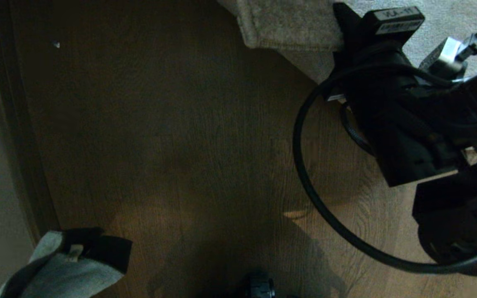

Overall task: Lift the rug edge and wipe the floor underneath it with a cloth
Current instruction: Lift up the carpet, then wipe the floor under the carpet with a rag

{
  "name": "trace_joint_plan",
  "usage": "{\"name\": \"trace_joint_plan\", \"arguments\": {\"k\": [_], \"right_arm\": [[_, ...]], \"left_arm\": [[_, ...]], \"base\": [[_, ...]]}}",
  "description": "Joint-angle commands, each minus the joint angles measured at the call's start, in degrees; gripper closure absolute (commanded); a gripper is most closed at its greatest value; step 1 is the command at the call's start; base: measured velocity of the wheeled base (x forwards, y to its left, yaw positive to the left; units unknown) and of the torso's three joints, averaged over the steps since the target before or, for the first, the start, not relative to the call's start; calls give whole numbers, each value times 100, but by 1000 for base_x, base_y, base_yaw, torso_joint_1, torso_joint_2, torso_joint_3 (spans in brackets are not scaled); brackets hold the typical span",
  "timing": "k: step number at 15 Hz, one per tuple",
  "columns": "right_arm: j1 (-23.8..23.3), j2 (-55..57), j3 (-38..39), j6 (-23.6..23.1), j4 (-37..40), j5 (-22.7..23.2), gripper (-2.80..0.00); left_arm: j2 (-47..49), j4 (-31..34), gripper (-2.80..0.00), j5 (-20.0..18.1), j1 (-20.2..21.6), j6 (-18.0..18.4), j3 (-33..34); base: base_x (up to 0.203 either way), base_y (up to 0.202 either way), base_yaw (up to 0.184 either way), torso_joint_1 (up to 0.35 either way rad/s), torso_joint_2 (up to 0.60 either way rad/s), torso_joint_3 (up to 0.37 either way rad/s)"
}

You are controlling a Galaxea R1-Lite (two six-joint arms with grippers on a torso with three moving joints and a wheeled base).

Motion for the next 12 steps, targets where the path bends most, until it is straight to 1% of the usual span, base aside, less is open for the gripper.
{"name": "trace_joint_plan", "arguments": {"k": [1, 3, 7, 9, 12], "right_arm": [[-24, 125, -97, 29, -274, 0, 0], [-27, 144, -125, 36, -274, 0, 0], [-27, 179, -120, 28, -274, 0, 0], [-27, 179, -120, 19, -274, 0, 0], [-27, 188, -120, 2, -274, -9, 0]], "left_arm": [[-2, -4, 0, -1, 1, 8, 2], [-2, 22, 0, -76, 1, 19, 0], [-2, 11, 0, -174, 9, 218, -31], [13, 34, 0, -228, 8, 227, -141], [381, 32, 0, -234, 1, 219, -337]], "base": [[0, 0, 0, 0, 0, 0], [0, 0, 0, 0, 0, 0], [0, 0, 0, 0, 0, 0], [0, 0, 0, 0, 0, 0], [0, 0, 0, 0, 0, 0]]}}
